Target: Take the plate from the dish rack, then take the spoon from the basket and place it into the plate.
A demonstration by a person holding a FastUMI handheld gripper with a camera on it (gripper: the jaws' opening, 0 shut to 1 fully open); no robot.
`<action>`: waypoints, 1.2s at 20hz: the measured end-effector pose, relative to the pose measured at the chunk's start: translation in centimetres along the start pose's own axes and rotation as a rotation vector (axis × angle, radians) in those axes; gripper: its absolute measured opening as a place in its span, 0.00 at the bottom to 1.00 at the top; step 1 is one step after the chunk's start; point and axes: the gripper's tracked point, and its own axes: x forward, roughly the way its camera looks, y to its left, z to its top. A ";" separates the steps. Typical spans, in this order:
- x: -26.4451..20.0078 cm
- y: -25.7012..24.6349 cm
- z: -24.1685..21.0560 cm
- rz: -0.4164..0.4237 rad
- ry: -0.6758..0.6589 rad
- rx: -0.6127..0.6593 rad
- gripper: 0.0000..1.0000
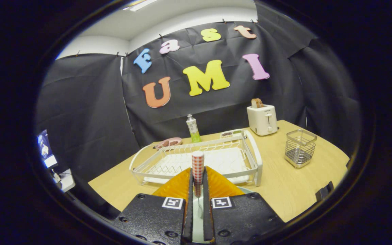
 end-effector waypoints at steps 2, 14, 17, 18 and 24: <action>-0.2 0.1 0.6 0.008 -0.021 -0.014 0.21; -1.5 -3.9 4.0 -0.102 -0.122 -0.089 0.96; -2.7 -5.1 4.7 -0.127 -0.128 -0.114 0.98; -3.2 -5.7 5.0 -0.142 -0.128 -0.129 0.99; -7.8 -8.6 7.4 -0.224 -0.203 -0.167 1.00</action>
